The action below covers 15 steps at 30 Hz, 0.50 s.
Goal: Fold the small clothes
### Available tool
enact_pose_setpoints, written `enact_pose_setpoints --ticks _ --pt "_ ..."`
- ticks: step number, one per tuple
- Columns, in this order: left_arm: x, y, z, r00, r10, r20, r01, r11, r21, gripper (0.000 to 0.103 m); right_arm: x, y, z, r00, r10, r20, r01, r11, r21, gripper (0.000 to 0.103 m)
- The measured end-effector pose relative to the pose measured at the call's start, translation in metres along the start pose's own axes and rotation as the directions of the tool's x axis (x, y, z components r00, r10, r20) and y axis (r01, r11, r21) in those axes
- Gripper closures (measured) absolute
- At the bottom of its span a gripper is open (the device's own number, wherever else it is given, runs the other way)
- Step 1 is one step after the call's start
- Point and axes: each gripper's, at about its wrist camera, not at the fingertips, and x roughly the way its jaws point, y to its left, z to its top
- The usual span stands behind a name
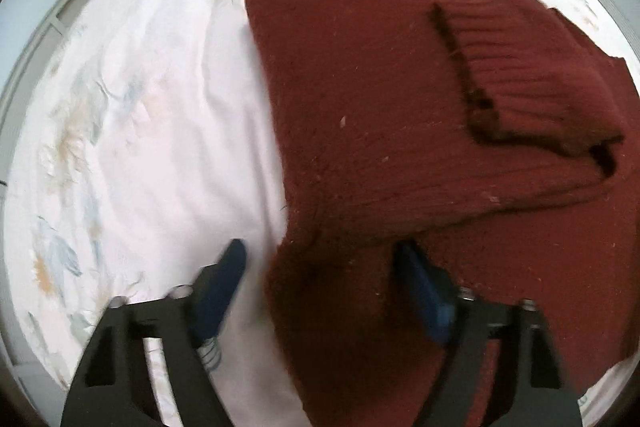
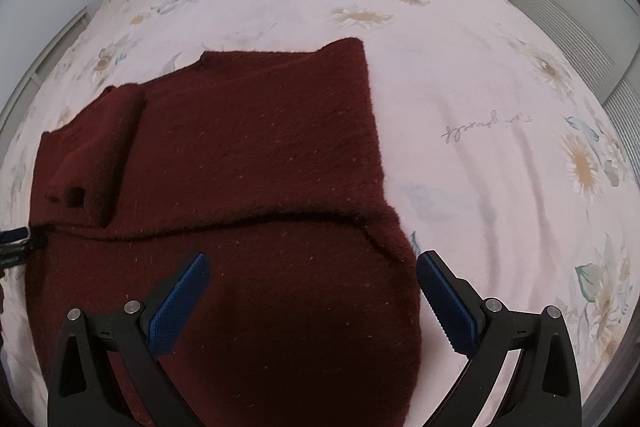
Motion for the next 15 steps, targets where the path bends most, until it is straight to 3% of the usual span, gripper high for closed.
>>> enact_pose_setpoints --ticks 4,5,8,9,15 --pt "0.002 0.002 0.003 0.998 -0.027 0.049 0.026 0.999 0.028 0.039 0.000 0.006 0.002 1.000 -0.006 -0.004 0.006 1.000 -0.015 0.000" --pt "0.002 0.002 0.001 0.998 -0.033 0.056 0.031 0.999 0.037 0.045 0.000 0.009 0.003 1.000 -0.008 -0.005 0.008 1.000 -0.021 0.000" --pt "0.003 0.003 0.006 0.995 -0.075 0.067 0.074 0.997 0.023 0.075 -0.001 0.019 0.006 1.000 -0.006 -0.002 0.005 0.999 -0.039 0.000" --pt "0.002 0.007 0.005 0.994 -0.081 0.069 0.081 0.997 0.009 0.079 -0.001 0.023 0.007 1.000 -0.004 -0.001 0.004 0.999 -0.045 0.000" --pt "0.001 0.047 0.000 0.979 -0.178 0.095 0.188 0.977 -0.099 0.089 -0.005 0.063 0.022 0.998 0.058 0.000 -0.058 0.993 -0.100 0.000"
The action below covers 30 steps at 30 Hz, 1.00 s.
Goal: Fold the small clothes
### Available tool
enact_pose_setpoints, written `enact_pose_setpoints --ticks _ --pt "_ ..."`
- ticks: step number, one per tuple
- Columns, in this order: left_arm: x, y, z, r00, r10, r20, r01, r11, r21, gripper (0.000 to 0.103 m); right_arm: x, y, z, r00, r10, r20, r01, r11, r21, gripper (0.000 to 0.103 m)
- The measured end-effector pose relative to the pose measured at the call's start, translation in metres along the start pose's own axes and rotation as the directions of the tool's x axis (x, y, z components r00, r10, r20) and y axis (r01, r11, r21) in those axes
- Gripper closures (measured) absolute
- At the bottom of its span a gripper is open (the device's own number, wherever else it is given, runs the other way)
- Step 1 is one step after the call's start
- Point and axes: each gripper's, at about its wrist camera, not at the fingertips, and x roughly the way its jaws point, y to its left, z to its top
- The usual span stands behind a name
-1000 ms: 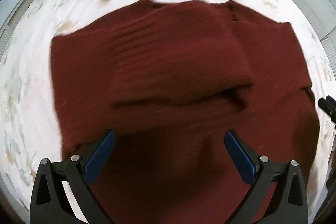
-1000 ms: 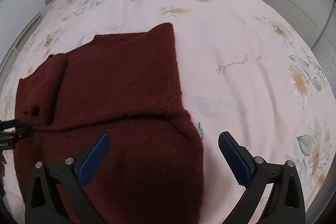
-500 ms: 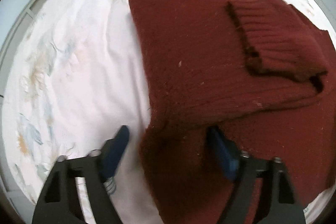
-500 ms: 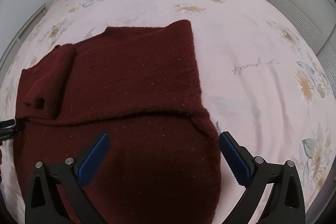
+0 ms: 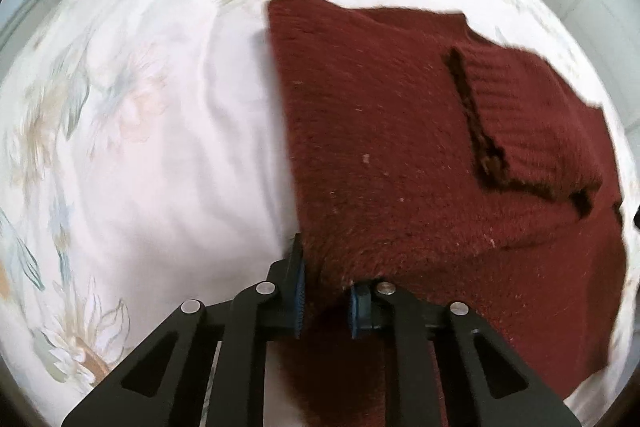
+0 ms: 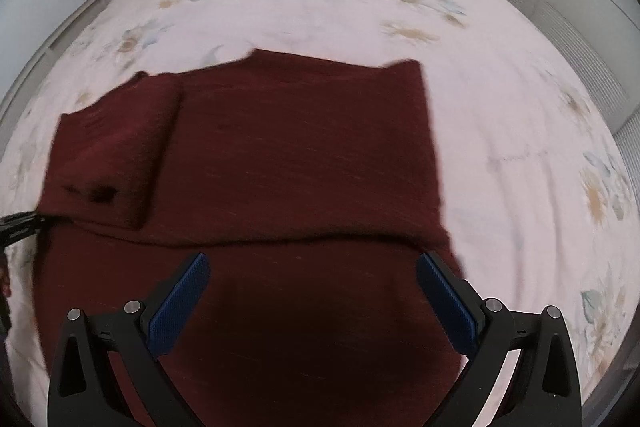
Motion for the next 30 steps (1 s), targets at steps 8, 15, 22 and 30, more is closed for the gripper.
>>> enact_pose_setpoints --ticks 8,15,22,30 --pt "0.000 0.022 -0.006 1.000 -0.015 -0.018 0.014 1.000 -0.023 0.088 -0.004 0.108 0.037 0.997 0.074 0.013 -0.068 0.962 -0.263 0.000" --pt "0.012 0.006 0.001 1.000 -0.002 -0.031 0.001 1.000 -0.027 0.088 0.037 0.208 0.045 0.999 0.033 -0.025 -0.041 0.858 -0.511 0.000" --pt "0.011 -0.005 0.010 0.999 0.011 -0.034 -0.012 1.000 -0.010 0.087 0.083 0.238 0.048 0.997 -0.032 -0.075 -0.014 0.839 -0.544 0.002" --pt "0.014 -0.010 0.007 0.999 0.011 -0.035 -0.011 1.000 -0.003 0.086 0.093 0.243 0.045 0.998 -0.046 -0.047 0.012 0.825 -0.566 0.069"
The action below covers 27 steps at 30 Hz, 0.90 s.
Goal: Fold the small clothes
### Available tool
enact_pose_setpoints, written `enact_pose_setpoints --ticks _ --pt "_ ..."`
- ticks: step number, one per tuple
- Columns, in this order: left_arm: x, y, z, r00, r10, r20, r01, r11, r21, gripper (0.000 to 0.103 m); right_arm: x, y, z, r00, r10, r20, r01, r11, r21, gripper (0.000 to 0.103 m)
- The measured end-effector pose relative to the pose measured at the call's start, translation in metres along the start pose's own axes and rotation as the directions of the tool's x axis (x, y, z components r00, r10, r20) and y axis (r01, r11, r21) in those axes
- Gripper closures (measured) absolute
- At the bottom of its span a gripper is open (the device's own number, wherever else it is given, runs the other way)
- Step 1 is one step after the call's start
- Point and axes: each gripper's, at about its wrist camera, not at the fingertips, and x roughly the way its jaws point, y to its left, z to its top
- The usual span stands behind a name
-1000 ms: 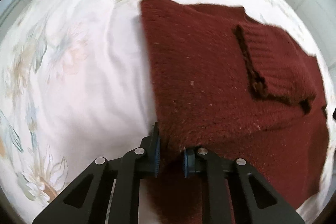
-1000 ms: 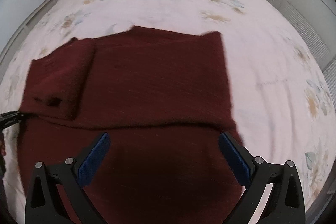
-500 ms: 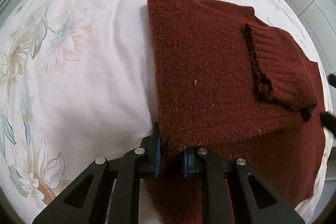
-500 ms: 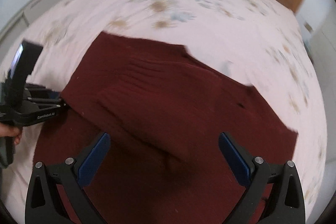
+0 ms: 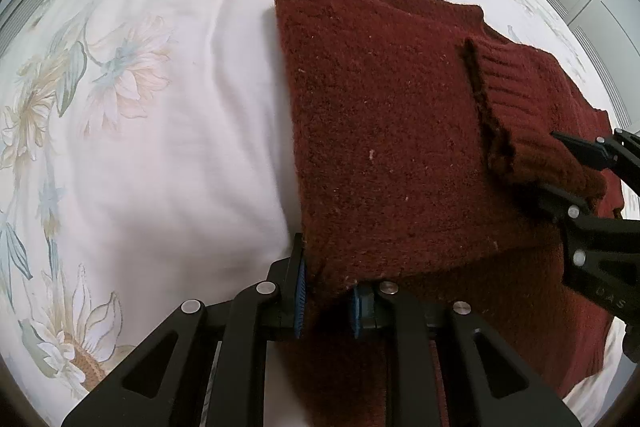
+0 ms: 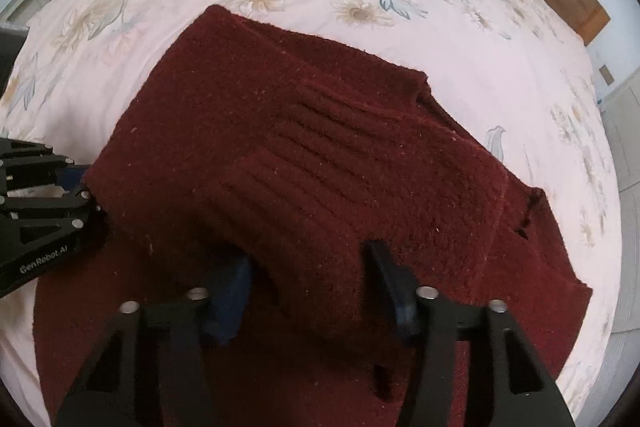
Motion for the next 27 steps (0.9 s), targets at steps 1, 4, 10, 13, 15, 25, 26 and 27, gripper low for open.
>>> enact_pose_setpoints --ticks 1,4,10,13,15,25,26,27 --pt "-0.001 -0.002 -0.001 1.000 0.000 0.000 0.000 1.000 0.001 0.086 -0.004 -0.003 -0.001 1.000 -0.015 0.009 0.015 1.000 0.009 0.081" --pt "0.000 -0.003 -0.006 1.000 -0.004 0.002 0.004 1.000 -0.001 0.086 -0.015 -0.022 -0.005 1.000 0.014 0.014 -0.015 0.996 0.089 0.084" --pt "0.000 0.001 -0.012 1.000 0.010 0.011 -0.010 1.000 0.002 0.085 -0.054 -0.081 -0.021 0.993 0.047 0.106 -0.076 0.956 0.284 0.085" --pt "0.001 0.000 -0.014 1.000 0.015 0.012 -0.016 1.000 0.006 0.085 -0.065 -0.109 -0.032 0.991 0.046 0.129 -0.089 0.931 0.355 0.085" --pt "0.003 0.001 -0.016 1.000 0.015 0.009 -0.015 1.000 0.003 0.085 -0.068 -0.129 -0.043 0.992 0.033 0.125 -0.081 0.911 0.404 0.085" --pt "0.001 -0.003 -0.019 0.999 0.046 0.005 -0.046 0.999 0.027 0.085 -0.048 -0.185 -0.110 0.998 0.041 0.053 -0.064 0.810 0.584 0.088" --pt "0.001 -0.004 -0.019 0.999 0.047 0.004 -0.047 0.998 0.029 0.085 -0.043 -0.189 -0.117 0.998 0.044 0.046 -0.063 0.795 0.604 0.092" --pt "0.001 -0.004 -0.020 0.999 0.048 0.003 -0.048 0.998 0.031 0.085 -0.042 -0.191 -0.123 0.998 0.044 0.042 -0.060 0.789 0.612 0.092"
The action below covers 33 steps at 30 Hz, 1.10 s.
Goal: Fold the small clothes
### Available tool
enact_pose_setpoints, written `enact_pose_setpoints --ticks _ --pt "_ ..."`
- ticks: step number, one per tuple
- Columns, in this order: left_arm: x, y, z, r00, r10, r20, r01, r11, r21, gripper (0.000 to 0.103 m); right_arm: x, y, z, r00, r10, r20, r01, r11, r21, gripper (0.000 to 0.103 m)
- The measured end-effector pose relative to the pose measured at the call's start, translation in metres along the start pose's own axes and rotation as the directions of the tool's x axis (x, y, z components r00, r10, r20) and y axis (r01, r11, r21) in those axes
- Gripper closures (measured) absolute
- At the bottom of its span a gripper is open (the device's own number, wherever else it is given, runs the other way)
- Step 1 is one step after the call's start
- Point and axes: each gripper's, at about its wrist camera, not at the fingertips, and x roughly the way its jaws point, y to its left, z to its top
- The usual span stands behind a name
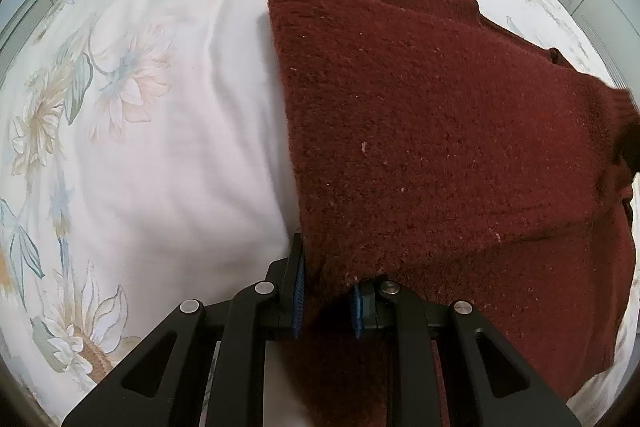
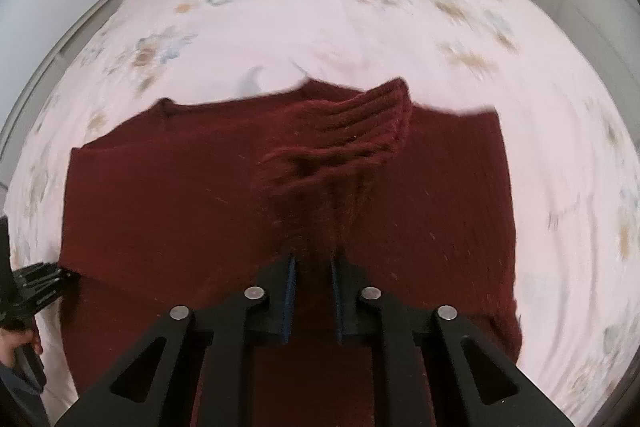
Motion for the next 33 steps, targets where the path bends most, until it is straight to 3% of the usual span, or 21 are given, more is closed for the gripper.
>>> enact_pose_setpoints --ticks 8,18,21,23,27,29,31,33 --pt "-0.001 -0.014 0.005 1.000 0.014 -0.007 -0.014 1.000 0.006 0.085 0.022 -0.034 -0.022 0.998 -0.031 -0.063 0.035 0.998 0.055 0.098" --pt "-0.002 -0.023 0.004 1.000 0.029 0.006 -0.029 0.999 0.018 0.085 0.010 -0.047 -0.029 0.999 0.007 -0.046 -0.003 0.997 0.079 0.097" --pt "-0.004 -0.025 0.002 0.999 0.035 0.012 -0.035 0.999 0.019 0.078 0.003 -0.046 -0.030 0.999 -0.014 -0.044 0.017 0.998 0.054 0.079" --pt "-0.007 -0.025 0.001 0.999 0.043 0.006 -0.043 0.999 0.007 0.069 -0.002 -0.045 -0.031 0.999 -0.035 -0.040 0.036 0.999 0.028 0.050" --pt "-0.019 -0.025 -0.003 0.998 0.054 0.015 -0.054 0.999 0.001 0.034 -0.017 -0.043 -0.033 0.998 -0.063 -0.012 0.063 0.998 -0.009 0.036" --pt "-0.029 -0.027 -0.005 0.998 0.062 0.030 -0.062 0.998 0.007 0.025 -0.024 -0.042 -0.032 0.997 -0.071 0.003 0.071 0.997 -0.022 0.021" --pt "-0.041 -0.029 -0.005 0.997 0.064 0.049 -0.064 0.998 0.007 0.023 -0.030 -0.037 -0.030 0.997 -0.079 0.021 0.080 0.996 -0.042 0.021" --pt "-0.054 -0.032 -0.004 0.995 0.064 0.075 -0.064 0.998 0.007 0.011 -0.034 -0.031 -0.027 0.996 -0.086 0.032 0.088 0.994 -0.062 0.019"
